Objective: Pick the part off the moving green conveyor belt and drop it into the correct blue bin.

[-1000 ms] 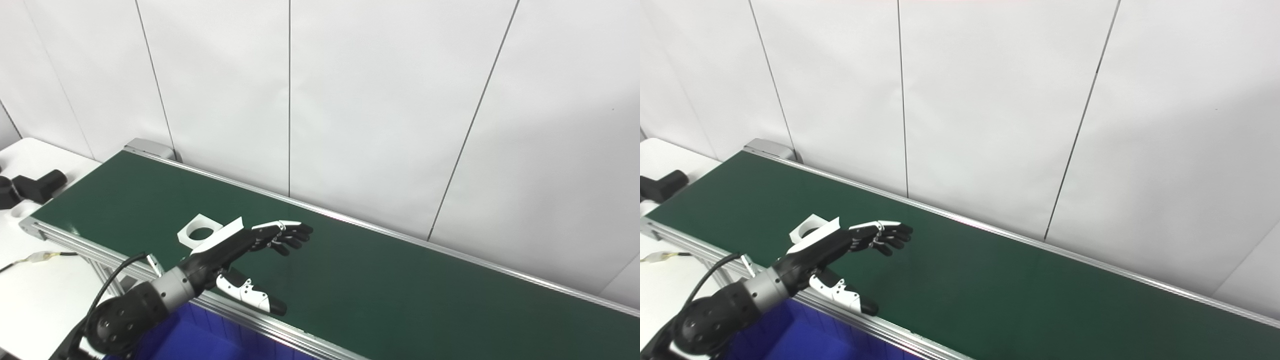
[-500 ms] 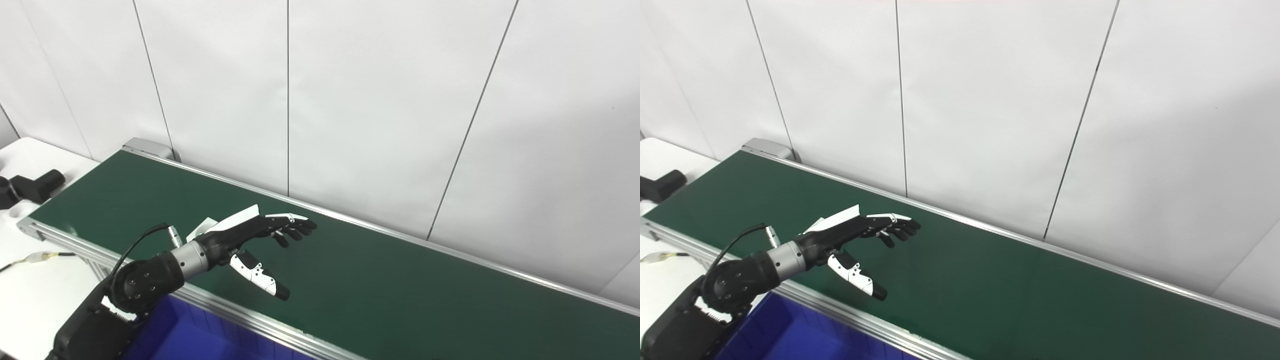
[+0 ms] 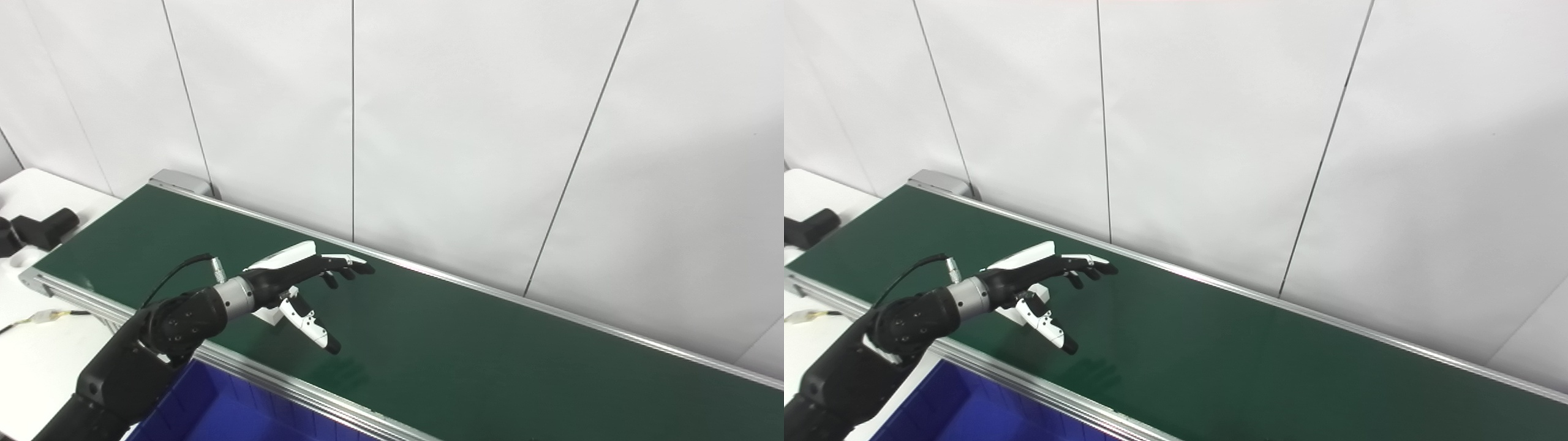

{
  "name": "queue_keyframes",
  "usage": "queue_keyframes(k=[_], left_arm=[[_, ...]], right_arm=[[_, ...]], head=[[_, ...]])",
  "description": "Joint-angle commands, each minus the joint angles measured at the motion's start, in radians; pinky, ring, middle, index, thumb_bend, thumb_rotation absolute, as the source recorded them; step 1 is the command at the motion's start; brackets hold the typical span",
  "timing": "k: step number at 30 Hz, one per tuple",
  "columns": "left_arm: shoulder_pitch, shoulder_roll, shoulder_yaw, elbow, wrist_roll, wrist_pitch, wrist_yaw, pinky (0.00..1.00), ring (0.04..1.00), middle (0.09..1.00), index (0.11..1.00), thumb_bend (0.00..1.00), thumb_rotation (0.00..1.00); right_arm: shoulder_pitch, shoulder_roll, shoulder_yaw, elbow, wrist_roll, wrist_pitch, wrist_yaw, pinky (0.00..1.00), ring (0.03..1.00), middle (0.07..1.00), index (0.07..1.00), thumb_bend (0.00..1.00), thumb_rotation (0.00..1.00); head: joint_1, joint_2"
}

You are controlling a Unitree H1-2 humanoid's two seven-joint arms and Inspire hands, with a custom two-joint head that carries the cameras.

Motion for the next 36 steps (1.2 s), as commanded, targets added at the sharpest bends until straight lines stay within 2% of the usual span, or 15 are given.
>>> queue_keyframes(k=[1, 7, 11, 16, 22, 25, 29, 36], left_arm=[[-0.045, 0.032, 0.003, 0.005, 0.027, -0.037, 0.03, 0.72, 0.856, 0.888, 0.866, 0.88, 0.27], [-0.066, 0.042, -0.024, 0.048, 0.146, -0.031, 0.061, 0.72, 0.864, 0.882, 0.859, 0.92, 0.28], [-0.082, 0.046, -0.034, 0.095, 0.186, -0.06, 0.086, 0.73, 0.843, 0.854, 0.854, 0.91, 0.24], [-0.102, 0.06, -0.057, 0.142, 0.243, -0.092, 0.114, 0.71, 0.835, 0.848, 0.853, 0.92, 0.25], [-0.129, 0.069, -0.089, 0.198, 0.323, -0.128, 0.159, 0.72, 0.817, 0.847, 0.865, 0.92, 0.24], [-0.139, 0.071, -0.104, 0.207, 0.37, -0.114, 0.168, 0.74, 0.835, 0.868, 0.871, 0.92, 0.26], [-0.152, 0.073, -0.118, 0.223, 0.408, -0.115, 0.181, 0.75, 0.852, 0.893, 0.879, 0.93, 0.24], [-0.169, 0.072, -0.154, 0.231, 0.521, -0.11, 0.234, 0.73, 0.822, 0.872, 0.85, 0.94, 0.24]], right_arm=[[-0.011, 0.003, -0.003, -0.017, 0.006, -0.041, 0.004, 0.75, 0.804, 0.836, 0.869, 0.7, 0.54], [-0.014, 0.002, -0.004, -0.01, 0.007, -0.048, 0.004, 0.75, 0.806, 0.838, 0.872, 0.7, 0.53], [-0.014, 0.002, -0.005, -0.009, 0.008, -0.05, 0.003, 0.75, 0.805, 0.837, 0.87, 0.7, 0.53], [-0.013, 0.003, -0.005, -0.01, 0.006, -0.049, 0.003, 0.75, 0.804, 0.837, 0.871, 0.7, 0.54], [-0.012, 0.001, -0.003, -0.012, 0.007, -0.044, 0.004, 0.74, 0.806, 0.839, 0.874, 0.71, 0.54], [-0.013, 0.002, -0.004, -0.008, 0.009, -0.05, 0.004, 0.75, 0.804, 0.837, 0.873, 0.71, 0.54], [-0.012, 0.001, -0.003, -0.01, 0.011, -0.049, 0.006, 0.75, 0.805, 0.838, 0.873, 0.7, 0.53], [-0.013, 0.004, -0.001, -0.009, 0.015, -0.047, 0.007, 0.75, 0.806, 0.836, 0.871, 0.7, 0.52]], head=[[0.001, 0.0], [-0.001, -0.002], [-0.001, -0.002], [-0.001, -0.003], [-0.003, -0.005], [-0.004, -0.005], [-0.005, -0.005], [-0.008, -0.007]])
